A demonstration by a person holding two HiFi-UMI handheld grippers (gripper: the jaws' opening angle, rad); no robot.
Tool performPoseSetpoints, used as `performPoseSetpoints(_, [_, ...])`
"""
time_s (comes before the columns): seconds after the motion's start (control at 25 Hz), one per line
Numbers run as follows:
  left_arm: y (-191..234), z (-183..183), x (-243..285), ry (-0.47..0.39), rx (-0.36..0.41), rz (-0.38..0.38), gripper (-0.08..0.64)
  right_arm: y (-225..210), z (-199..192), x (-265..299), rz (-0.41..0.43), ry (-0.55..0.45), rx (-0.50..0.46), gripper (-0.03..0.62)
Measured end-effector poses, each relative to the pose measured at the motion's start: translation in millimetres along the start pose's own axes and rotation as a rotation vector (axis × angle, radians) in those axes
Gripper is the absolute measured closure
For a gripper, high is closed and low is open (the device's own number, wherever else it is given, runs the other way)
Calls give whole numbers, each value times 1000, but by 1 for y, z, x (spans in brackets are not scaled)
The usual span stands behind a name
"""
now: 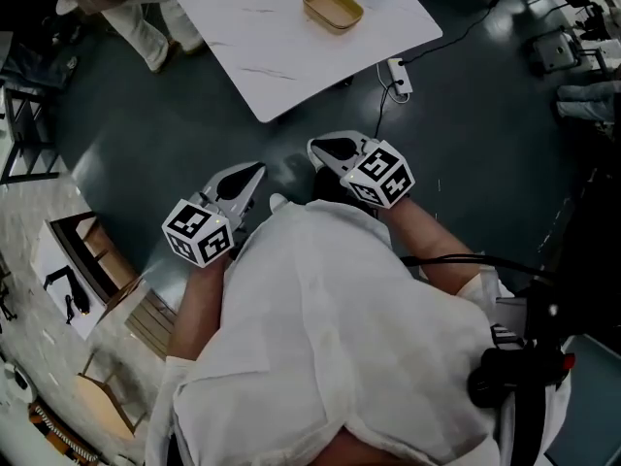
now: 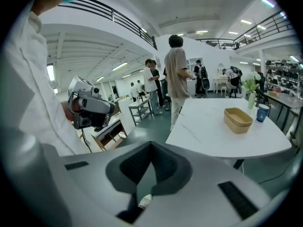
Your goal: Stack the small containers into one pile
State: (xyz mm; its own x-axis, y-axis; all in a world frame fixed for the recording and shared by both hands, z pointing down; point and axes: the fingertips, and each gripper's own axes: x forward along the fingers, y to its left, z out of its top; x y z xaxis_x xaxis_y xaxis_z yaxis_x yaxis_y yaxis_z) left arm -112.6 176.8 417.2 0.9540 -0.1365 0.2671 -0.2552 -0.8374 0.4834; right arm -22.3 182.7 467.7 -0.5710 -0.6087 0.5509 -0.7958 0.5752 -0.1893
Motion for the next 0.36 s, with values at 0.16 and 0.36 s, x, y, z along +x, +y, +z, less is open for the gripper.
performPoseSetpoints(0.16, [3,-1,5,-5,-15,-11,554,-5,-2,-4,-17,14,-2,587])
performPoseSetpoints(0.36, [7,3,17,0,-11,-38,552,-21,-1,-11,-51,19,3,586])
